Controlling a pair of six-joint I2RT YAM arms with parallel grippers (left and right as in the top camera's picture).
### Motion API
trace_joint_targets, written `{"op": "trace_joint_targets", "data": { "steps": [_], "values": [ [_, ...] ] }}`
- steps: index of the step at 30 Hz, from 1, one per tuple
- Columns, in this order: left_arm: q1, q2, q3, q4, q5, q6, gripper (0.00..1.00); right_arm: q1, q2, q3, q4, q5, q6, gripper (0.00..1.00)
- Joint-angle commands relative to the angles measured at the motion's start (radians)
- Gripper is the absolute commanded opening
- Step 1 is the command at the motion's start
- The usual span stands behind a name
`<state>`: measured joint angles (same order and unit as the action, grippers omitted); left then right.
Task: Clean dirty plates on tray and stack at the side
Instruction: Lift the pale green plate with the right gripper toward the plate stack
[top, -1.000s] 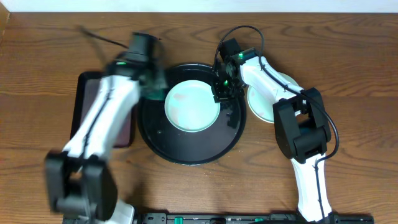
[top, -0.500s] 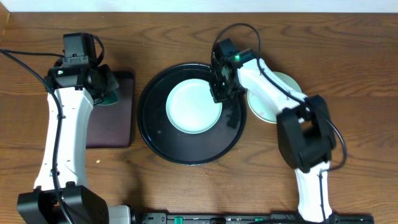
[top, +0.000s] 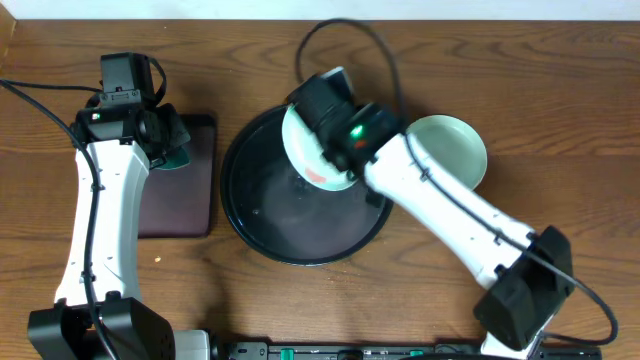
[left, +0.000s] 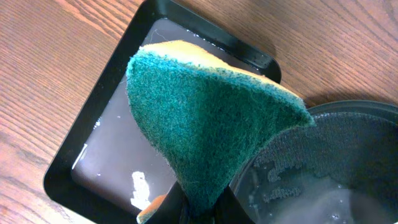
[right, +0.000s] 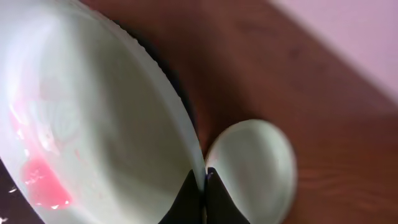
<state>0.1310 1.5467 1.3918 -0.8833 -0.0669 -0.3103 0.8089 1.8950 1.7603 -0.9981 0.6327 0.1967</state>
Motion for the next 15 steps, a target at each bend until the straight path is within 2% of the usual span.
{"op": "trace_joint_targets", "data": {
  "steps": [1,9,15],
  "values": [
    [0.005,0.002,0.005,0.0,-0.013,-0.005,0.08,0.091,-0.034,0.007,0.0,0.332,-0.007,0.01],
    [0.005,0.002,0.005,-0.001,-0.013,-0.005,0.08,0.211,-0.034,0.007,0.018,0.675,-0.006,0.01],
    [0.005,0.002,0.005,-0.003,-0.013,-0.005,0.08,0.245,-0.034,0.007,0.051,0.792,-0.006,0.01]
  ]
}}
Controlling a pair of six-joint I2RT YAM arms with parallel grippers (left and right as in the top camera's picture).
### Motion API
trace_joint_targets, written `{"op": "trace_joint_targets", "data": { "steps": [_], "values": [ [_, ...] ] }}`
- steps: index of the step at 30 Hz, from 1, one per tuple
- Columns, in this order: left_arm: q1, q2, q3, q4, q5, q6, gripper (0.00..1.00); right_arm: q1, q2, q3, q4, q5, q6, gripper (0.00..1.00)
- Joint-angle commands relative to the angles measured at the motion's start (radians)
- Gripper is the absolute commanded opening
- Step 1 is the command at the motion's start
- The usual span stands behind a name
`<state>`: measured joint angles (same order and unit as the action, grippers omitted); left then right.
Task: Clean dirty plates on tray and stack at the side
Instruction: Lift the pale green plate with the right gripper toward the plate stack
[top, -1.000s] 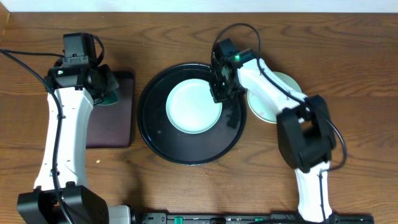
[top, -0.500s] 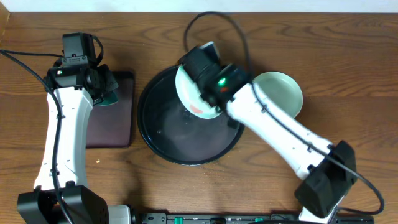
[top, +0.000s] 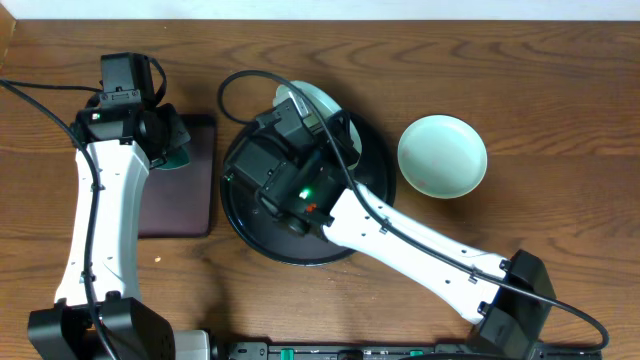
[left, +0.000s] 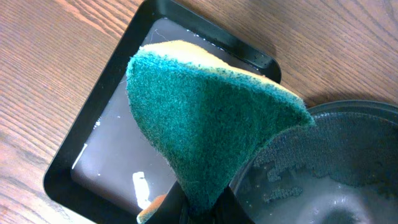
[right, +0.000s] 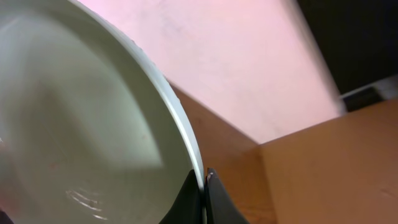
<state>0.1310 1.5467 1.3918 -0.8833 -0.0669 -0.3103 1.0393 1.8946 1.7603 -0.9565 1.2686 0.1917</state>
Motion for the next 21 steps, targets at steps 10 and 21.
{"op": "trace_joint_targets", "data": {
  "steps": [10,21],
  "values": [
    [0.005,0.002,0.004,-0.003,-0.013,-0.005,0.08,-0.072,-0.033,0.004,-0.016,-0.363,0.026,0.01],
    [0.005,0.002,0.004,-0.004,-0.013,-0.005,0.08,-0.311,-0.018,0.003,0.014,-1.295,0.027,0.01]
  ]
}}
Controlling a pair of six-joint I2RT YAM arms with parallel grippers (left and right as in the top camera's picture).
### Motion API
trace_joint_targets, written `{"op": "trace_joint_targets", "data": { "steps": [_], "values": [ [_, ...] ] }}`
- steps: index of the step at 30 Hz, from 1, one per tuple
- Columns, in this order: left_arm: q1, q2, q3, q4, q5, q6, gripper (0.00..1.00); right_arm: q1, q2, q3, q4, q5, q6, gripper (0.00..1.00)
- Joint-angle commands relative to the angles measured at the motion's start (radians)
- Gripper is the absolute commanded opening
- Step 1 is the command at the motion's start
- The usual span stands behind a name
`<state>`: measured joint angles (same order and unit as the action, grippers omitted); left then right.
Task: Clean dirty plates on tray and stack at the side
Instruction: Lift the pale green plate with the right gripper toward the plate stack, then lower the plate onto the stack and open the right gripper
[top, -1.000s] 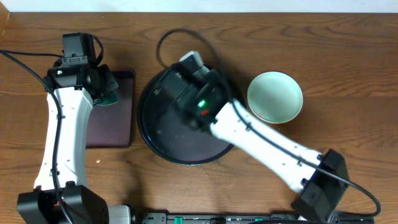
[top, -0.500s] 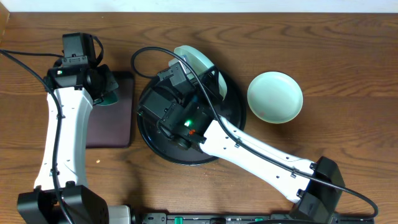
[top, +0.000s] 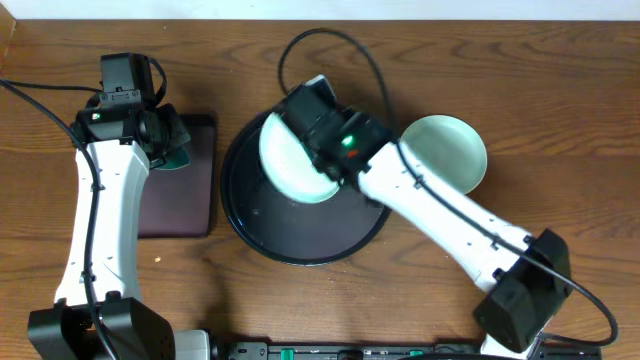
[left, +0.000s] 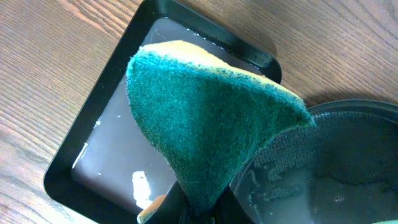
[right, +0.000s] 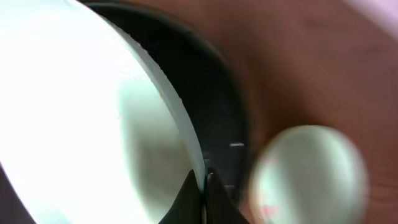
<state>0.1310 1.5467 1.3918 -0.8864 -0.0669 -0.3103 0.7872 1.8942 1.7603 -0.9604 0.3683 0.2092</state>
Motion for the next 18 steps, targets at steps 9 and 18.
{"op": "trace_joint_targets", "data": {
  "steps": [9,18],
  "values": [
    [0.005,0.002,0.004,-0.008,-0.013,-0.005,0.08,-0.323,-0.115,0.003,0.027,-0.768,-0.001,0.01],
    [0.005,0.002,0.003,-0.008,-0.013,-0.005,0.07,-0.658,-0.147,0.001,-0.143,-0.707,-0.009,0.01]
  ]
}}
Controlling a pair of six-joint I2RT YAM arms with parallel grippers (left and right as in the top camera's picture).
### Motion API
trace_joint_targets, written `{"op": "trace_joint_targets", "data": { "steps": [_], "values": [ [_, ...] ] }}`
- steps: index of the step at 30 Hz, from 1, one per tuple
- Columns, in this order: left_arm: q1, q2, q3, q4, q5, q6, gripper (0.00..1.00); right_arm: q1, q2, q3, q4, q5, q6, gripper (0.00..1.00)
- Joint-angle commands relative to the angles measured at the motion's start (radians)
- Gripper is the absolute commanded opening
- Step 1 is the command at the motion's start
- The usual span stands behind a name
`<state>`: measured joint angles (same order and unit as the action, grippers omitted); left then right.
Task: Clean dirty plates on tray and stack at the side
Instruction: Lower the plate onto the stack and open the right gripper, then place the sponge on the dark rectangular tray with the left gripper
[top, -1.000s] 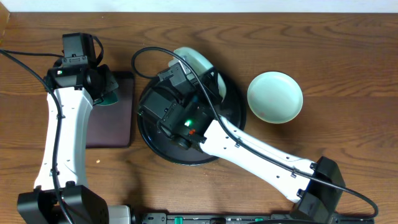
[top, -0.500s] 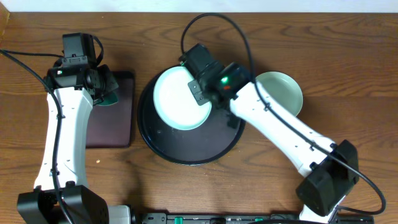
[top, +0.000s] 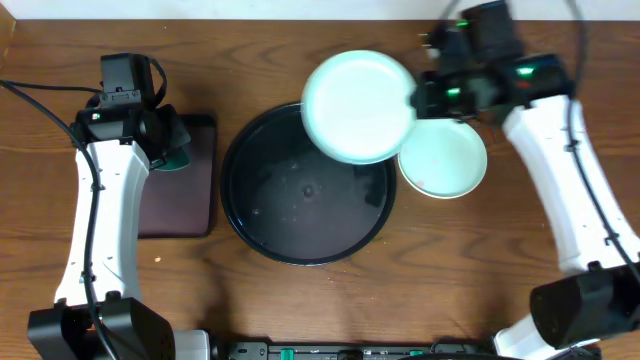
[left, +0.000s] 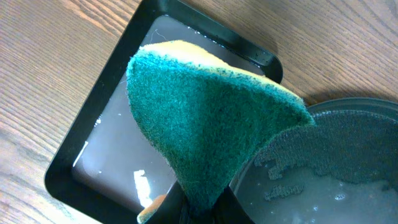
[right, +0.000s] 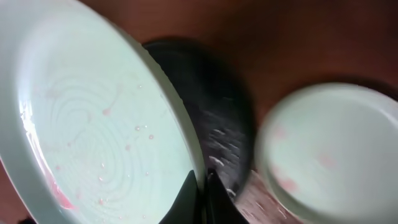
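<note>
My right gripper (top: 418, 97) is shut on the rim of a pale green plate (top: 358, 107), held above the far right edge of the round black tray (top: 262, 230). In the right wrist view the plate (right: 93, 124) shows water drops and faint pink smears, with the gripper (right: 204, 183) pinching its edge. A second pale green plate (top: 445, 160) lies on the table right of the tray, also in the right wrist view (right: 329, 149). My left gripper (left: 200, 208) is shut on a green and yellow sponge (left: 205, 124), over the black rectangular tray (top: 180, 190) at left.
The rectangular tray (left: 106, 155) holds shallow soapy water. The round tray's wet floor (left: 323, 180) shows in the left wrist view. The wooden table (top: 560, 300) extends right and front. Cables trail at the far edge and left.
My right gripper has moved from over the round tray's far middle to the far right, carrying the plate with it toward the plate on the table. The left arm and sponge have not moved.
My right gripper held a plate with a pink smear over the round tray. Then the arm lay low across the tray with the plate tilted at its far edge. Then the plate was over the tray's far middle, and now at its far right edge. The left gripper kept holding the sponge.
</note>
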<state>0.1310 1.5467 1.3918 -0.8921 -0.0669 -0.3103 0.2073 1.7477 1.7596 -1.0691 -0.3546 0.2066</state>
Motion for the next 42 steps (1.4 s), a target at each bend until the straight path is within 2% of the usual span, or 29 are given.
{"op": "trace_joint_targets", "data": {
  "steps": [1,8,15,22,23,24,27,32,34,36,42],
  "values": [
    [0.005,0.002,0.003,-0.002,-0.013,-0.005,0.08,-0.111,0.004,-0.005,-0.056,0.065,-0.006,0.01],
    [0.005,0.002,0.003,-0.012,-0.013,-0.004,0.08,-0.257,0.01,-0.184,-0.016,0.204,0.0,0.01],
    [0.005,0.002,-0.018,-0.011,-0.036,0.002,0.07,-0.325,0.01,-0.494,0.256,0.223,0.01,0.01],
    [0.005,0.003,-0.048,0.009,-0.084,0.064,0.08,-0.323,0.01,-0.637,0.476,0.222,0.047,0.03],
    [0.005,0.008,-0.048,0.012,-0.084,0.082,0.07,-0.323,0.01,-0.647,0.488,0.216,0.051,0.06],
    [0.006,0.011,-0.048,0.015,-0.084,0.097,0.08,-0.323,0.01,-0.651,0.491,0.214,0.051,0.13],
    [0.012,0.031,-0.048,0.019,-0.084,0.137,0.07,-0.319,0.01,-0.653,0.48,0.216,0.049,0.46],
    [0.035,0.088,-0.048,0.036,-0.083,0.195,0.07,-0.313,0.01,-0.608,0.385,0.215,0.047,0.73],
    [0.042,0.127,-0.048,0.053,-0.076,0.214,0.07,-0.311,0.01,-0.56,0.312,0.216,0.047,0.91],
    [0.043,0.175,-0.048,0.068,-0.075,0.217,0.07,-0.311,0.01,-0.498,0.236,0.216,0.047,0.96],
    [0.043,0.322,-0.048,0.071,-0.008,0.217,0.08,-0.31,0.01,-0.333,0.076,0.216,0.047,0.97]
  ]
}}
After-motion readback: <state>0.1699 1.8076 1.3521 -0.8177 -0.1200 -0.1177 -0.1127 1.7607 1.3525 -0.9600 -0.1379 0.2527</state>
